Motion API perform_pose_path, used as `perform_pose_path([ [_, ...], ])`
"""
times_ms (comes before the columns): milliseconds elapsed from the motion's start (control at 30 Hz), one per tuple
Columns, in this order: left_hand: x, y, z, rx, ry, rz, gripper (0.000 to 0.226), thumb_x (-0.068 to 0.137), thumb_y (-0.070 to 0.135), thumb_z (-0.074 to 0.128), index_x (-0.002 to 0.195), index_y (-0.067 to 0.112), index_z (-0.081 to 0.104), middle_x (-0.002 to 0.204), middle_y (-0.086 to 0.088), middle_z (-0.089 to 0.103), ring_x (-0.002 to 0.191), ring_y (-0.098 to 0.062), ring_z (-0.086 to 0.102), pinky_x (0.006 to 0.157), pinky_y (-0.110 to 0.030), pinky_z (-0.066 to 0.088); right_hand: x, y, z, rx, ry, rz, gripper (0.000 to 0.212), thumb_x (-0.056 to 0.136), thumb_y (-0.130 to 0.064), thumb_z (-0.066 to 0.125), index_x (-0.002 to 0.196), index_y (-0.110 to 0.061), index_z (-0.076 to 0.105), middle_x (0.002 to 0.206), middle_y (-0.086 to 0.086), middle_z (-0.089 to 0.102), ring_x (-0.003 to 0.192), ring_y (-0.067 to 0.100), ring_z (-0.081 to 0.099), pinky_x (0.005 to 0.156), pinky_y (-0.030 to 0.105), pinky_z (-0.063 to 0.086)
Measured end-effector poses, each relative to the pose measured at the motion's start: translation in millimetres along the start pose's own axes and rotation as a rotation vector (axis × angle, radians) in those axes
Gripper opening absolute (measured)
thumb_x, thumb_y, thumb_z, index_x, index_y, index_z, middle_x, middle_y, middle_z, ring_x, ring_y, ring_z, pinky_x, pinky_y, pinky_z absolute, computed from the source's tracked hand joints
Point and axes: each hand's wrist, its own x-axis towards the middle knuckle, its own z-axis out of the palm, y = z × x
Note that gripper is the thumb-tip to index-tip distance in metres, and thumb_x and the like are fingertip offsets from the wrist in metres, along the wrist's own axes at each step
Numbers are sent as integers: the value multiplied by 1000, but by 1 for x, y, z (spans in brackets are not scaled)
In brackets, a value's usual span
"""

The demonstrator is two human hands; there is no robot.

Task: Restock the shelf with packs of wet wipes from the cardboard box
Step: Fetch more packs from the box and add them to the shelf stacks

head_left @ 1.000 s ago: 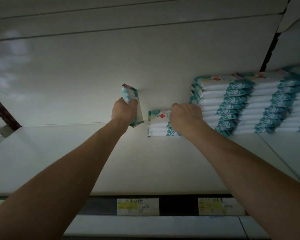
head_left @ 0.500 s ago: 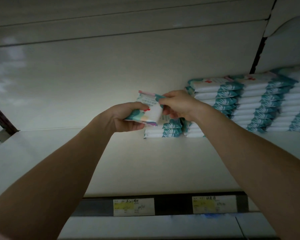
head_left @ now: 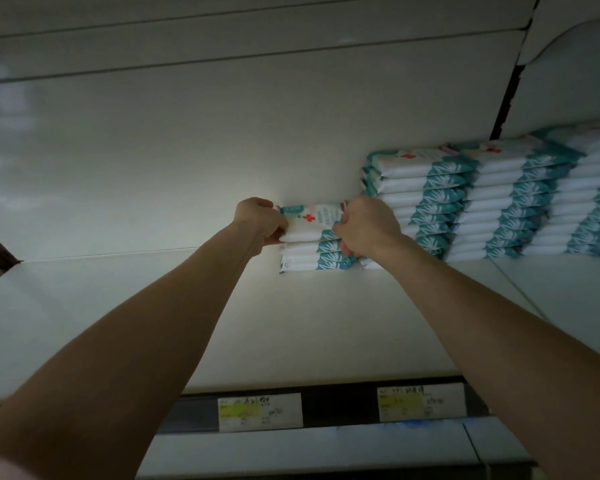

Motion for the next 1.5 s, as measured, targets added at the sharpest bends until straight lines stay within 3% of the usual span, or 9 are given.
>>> perform_pose_path([
  [100, 4, -3, 5, 102, 68, 46, 34, 87, -12, 55, 112, 11, 57, 111, -13, 58, 97, -29, 64, 59, -28, 55, -6, 1, 0, -108, -16, -37, 10, 91, -6, 53, 85, -4, 61, 92, 16, 69, 87, 30, 66, 68, 27, 49],
  [267, 11, -8, 8, 257, 128, 111, 17, 90, -3, 54, 96, 12, 60, 106, -11, 62, 91, -28, 63, 73, -35, 58, -13, -1, -2, -300, 51, -120, 19, 97, -6, 44, 107, -1, 59, 107, 16, 65, 97, 32, 62, 66, 30, 36],
  [400, -5, -4, 6, 329, 17, 97, 43, 92, 22, 61, 132, 16, 47, 121, -11, 56, 103, -27, 55, 88, -44, 51, -16, -6, -6, -413, 120, -198, 23, 96, -13, 52, 117, -8, 48, 104, 10, 63, 80, 26, 56, 62, 30, 32],
  [500, -16, -3, 8, 360, -123, -8, 74, 90, 40, 63, 149, 21, 22, 145, -12, 39, 126, -39, 44, 98, -57, 43, -19, -11, 1, -477, 82, -313, 32, 91, -13, 58, 122, -13, 49, 115, 10, 52, 98, 26, 53, 68, 32, 35],
  [667, -17, -14, 15, 273, -215, -80, 48, 93, 26, 61, 136, 16, 42, 133, -12, 51, 116, -35, 53, 97, -56, 46, -19, -10, 14, -584, 0, -335, 44, 85, -3, 61, 126, -6, 45, 126, 14, 43, 118, 30, 42, 86, 37, 45],
  [833, -20, -15, 19, 271, -197, -74, 48, 93, 27, 60, 136, 14, 44, 132, -11, 54, 117, -33, 54, 98, -53, 47, -21, -12, 16, -596, -14, -328, 48, 86, -2, 61, 130, -5, 42, 130, 15, 42, 122, 31, 40, 93, 37, 44],
  [1000, -30, -12, 17, 344, -121, -52, 59, 93, 32, 60, 141, 12, 33, 140, -13, 44, 121, -34, 49, 93, -48, 46, -26, -18, 4, -604, -29, -337, 37, 88, -2, 54, 125, -5, 47, 126, 15, 44, 117, 30, 44, 86, 38, 44],
  [1133, -38, -13, 19, 391, -26, 133, 55, 94, 25, 58, 142, 13, 34, 130, -7, 49, 101, -21, 46, 82, -34, 45, -40, -18, -6, -586, 0, -366, 32, 91, -4, 51, 123, -5, 51, 124, 15, 47, 115, 31, 47, 73, 34, 34],
  [1500, -85, -48, 18, 759, 145, 366, 53, 87, 22, 59, 138, 18, 46, 133, -9, 47, 114, -28, 54, 97, -41, 48, -95, 6, -19, -529, -21, -344, 24, 91, -6, 50, 113, -6, 61, 117, 13, 58, 106, 31, 57, 71, 30, 34],
])
